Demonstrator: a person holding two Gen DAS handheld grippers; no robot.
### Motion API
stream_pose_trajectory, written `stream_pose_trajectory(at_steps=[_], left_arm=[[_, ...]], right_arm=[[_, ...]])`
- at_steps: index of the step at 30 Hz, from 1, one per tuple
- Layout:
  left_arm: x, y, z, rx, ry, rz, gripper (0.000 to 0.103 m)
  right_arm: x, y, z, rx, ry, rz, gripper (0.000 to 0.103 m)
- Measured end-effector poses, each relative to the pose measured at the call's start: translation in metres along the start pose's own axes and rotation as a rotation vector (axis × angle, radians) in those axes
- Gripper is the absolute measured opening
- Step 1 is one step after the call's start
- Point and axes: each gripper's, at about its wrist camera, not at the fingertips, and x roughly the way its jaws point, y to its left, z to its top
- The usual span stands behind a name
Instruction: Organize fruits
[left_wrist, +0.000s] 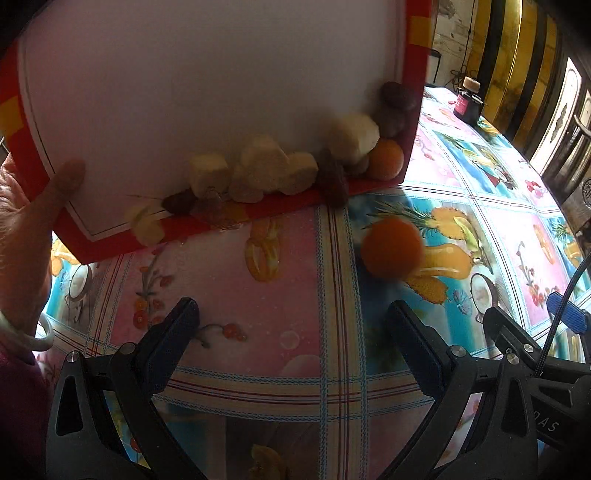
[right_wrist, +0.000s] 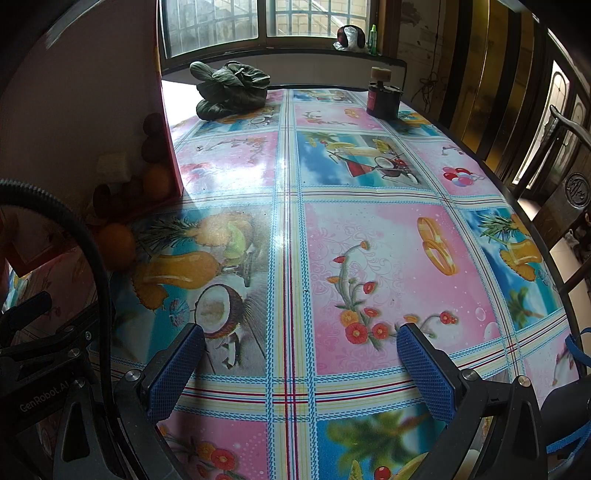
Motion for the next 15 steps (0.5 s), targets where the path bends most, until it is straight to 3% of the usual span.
stream_pose_trajectory(at_steps=[15], left_arm=[[-0.0021, 0.0012, -0.001, 0.0, 0.0, 0.0, 0.102]], right_arm=[[-0.0001, 0.0, 0.0, 0.0, 0.0, 0.0, 0.103]])
